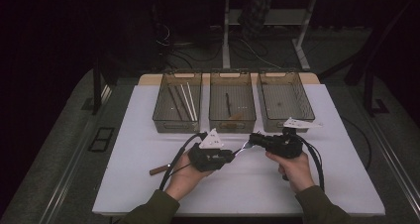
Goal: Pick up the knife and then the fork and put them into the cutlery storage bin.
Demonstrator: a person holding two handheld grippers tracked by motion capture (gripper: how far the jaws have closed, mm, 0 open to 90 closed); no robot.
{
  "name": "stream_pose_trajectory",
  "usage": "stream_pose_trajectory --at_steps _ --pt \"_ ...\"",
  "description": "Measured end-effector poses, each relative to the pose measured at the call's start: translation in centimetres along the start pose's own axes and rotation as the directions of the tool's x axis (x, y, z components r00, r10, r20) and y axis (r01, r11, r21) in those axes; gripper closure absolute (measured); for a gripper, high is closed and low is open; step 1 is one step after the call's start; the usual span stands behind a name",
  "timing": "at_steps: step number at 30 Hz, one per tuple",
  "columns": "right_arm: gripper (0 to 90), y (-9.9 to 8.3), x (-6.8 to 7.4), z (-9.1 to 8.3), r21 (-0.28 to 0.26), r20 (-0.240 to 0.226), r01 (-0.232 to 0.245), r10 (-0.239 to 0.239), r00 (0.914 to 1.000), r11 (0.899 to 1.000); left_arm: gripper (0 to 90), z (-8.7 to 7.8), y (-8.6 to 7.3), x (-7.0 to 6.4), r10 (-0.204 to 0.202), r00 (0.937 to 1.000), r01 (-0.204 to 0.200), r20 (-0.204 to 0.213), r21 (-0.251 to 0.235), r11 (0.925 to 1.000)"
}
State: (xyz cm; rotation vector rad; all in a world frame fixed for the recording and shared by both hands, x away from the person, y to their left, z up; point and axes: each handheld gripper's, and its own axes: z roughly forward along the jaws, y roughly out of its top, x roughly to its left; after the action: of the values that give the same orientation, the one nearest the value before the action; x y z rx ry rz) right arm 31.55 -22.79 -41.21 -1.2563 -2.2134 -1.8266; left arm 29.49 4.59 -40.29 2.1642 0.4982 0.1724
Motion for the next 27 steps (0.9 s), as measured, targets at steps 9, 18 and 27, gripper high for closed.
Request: stream_pose_trajectory --at_steps 9,18,27 --pt "85.0 1.3 1.0 -0.2 -0.029 -0.018 0.049 -0.050 0.9986 0.998 72.8 0.1 -0.1 -0.1 0.001 0.9976 0.002 0.069 -0.047 0.9989" --pt "85.4 2.5 0.7 -0.7 -0.061 -0.002 0.064 -0.064 0.9979 0.996 54.7 -1.1 -1.0 0.6 0.007 0.9973 -0.002 0.073 -0.076 0.9971" --pt "85.4 4.2 -0.3 -3.6 -0.071 0.088 0.113 -0.107 0.9904 0.991 40.0 -4.1 -4.5 2.1 -0.049 0.9967 0.056 0.065 -0.106 0.9928"
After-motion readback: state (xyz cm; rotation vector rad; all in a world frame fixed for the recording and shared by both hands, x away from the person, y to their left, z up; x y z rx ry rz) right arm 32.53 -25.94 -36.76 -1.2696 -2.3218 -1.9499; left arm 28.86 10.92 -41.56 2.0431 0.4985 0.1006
